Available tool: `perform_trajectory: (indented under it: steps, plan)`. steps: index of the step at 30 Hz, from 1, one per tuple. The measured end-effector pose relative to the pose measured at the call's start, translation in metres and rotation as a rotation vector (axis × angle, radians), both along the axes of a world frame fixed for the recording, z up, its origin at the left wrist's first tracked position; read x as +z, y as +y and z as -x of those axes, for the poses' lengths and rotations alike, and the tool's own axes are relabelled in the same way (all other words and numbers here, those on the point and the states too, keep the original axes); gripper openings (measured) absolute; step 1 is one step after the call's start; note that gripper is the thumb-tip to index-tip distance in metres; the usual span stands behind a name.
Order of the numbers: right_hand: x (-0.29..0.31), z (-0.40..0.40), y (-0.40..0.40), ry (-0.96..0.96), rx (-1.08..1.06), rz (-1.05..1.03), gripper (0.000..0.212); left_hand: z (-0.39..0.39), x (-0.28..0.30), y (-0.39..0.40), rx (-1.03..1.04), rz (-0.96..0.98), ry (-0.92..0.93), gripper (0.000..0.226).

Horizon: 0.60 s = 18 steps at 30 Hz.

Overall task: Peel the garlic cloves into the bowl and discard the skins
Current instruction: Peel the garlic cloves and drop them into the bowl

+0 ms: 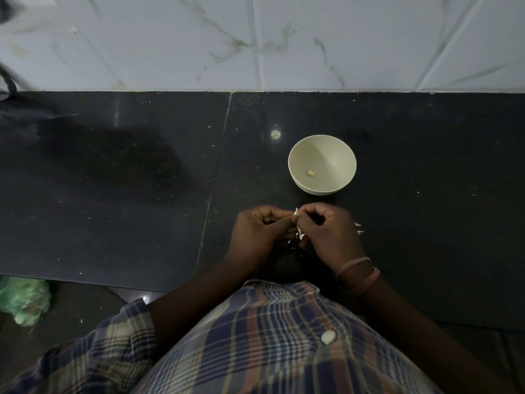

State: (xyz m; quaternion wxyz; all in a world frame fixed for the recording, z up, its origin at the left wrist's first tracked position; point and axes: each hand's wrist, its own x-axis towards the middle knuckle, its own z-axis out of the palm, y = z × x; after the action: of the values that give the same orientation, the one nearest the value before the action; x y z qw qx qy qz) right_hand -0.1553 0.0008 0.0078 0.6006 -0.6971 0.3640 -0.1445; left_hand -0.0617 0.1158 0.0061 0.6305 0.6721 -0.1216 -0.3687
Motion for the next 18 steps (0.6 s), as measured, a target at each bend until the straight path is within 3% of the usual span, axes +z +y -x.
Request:
perform_trajectory:
  steps: [9, 18]
  plan:
    - [0.0023, 0.0017, -0.0045, 0.029, 0.063, -0.112, 0.01, -0.0015, -0.0022, 0.003, -0.038, 0.013, 0.095, 0.009]
    - [-0.0005, 0.003, -0.0093, 0.035, 0.059, -0.218, 0.013, -0.0045, -0.0053, -0.0043, -0.086, 0.041, 0.421, 0.019]
